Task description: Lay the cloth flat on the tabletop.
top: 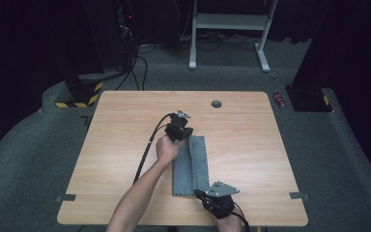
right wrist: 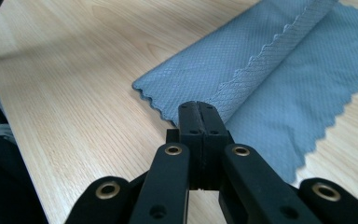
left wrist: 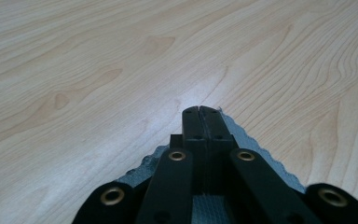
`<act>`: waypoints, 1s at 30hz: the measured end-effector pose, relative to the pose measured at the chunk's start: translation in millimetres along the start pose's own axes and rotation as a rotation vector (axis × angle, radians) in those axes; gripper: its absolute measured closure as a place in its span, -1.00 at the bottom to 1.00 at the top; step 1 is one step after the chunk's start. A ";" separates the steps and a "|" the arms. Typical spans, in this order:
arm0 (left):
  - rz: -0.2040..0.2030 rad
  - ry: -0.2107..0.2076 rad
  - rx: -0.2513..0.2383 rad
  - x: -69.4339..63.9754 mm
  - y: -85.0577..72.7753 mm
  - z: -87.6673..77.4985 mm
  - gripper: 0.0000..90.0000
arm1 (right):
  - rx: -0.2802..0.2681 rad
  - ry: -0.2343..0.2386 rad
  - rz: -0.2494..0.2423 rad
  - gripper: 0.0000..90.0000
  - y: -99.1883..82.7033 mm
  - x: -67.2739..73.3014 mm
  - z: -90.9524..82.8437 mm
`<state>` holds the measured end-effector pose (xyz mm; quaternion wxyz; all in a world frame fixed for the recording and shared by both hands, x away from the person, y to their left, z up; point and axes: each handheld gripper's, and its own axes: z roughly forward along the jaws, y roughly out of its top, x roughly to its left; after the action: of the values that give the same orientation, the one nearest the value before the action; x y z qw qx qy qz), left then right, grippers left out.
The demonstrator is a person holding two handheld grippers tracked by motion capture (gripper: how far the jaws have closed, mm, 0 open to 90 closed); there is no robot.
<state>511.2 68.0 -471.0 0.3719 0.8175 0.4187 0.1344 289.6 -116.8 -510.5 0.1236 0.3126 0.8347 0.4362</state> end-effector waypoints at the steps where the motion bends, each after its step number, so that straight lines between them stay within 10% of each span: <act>1: 0.001 0.001 0.000 -0.5 0.3 1.2 1.00 | 0.000 -0.004 0.003 1.00 -1.6 -1.4 -1.0; 30: 0.037 -0.023 0.052 -25.2 10.6 44.2 0.99 | 0.061 -0.074 0.060 1.00 -18.0 -17.3 -8.3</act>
<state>525.4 22.4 -491.3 0.3530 0.8359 0.4026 0.1206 291.5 -140.8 -521.3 0.1314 0.3570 0.8327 0.4022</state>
